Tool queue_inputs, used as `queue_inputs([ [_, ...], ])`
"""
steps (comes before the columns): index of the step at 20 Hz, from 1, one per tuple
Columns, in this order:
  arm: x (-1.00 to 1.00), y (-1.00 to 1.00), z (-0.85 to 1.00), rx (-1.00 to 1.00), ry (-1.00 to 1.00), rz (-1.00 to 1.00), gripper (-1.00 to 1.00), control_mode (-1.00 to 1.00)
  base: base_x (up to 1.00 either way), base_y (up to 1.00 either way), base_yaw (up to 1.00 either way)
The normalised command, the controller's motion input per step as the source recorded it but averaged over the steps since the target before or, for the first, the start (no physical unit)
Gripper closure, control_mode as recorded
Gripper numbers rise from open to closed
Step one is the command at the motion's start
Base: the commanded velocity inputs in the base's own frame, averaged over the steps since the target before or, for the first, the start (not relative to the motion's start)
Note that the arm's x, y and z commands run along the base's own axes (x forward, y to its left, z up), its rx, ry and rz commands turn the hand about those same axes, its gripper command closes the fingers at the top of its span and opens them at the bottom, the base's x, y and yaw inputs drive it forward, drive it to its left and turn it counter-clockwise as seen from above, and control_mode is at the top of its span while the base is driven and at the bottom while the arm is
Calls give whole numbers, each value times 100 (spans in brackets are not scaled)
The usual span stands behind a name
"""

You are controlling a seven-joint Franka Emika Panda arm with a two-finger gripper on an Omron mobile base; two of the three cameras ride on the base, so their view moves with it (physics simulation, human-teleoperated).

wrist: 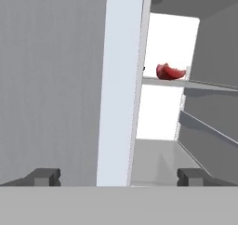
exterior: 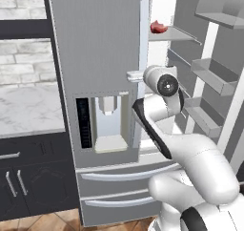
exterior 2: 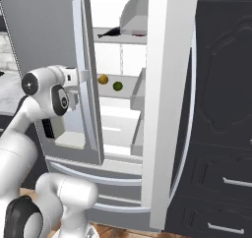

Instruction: Gather the squash and lime from the fridge and place them on a tray on the dining counter. Then gather the fish and steak from the fridge and place them on the other tray.

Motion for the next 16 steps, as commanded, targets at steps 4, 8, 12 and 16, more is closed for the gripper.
queue_inputs([
  [4,32,0,0,2,0,2,-100,-100,0,0,0],
  [8,32,0,-1,0,0,2,-100,-100,0,0,0],
  [12,13,-5,-6,0,0,3,-100,-100,0,0,0],
  [16,10,0,-6,0,0,1,-100,-100,0,0,0],
])
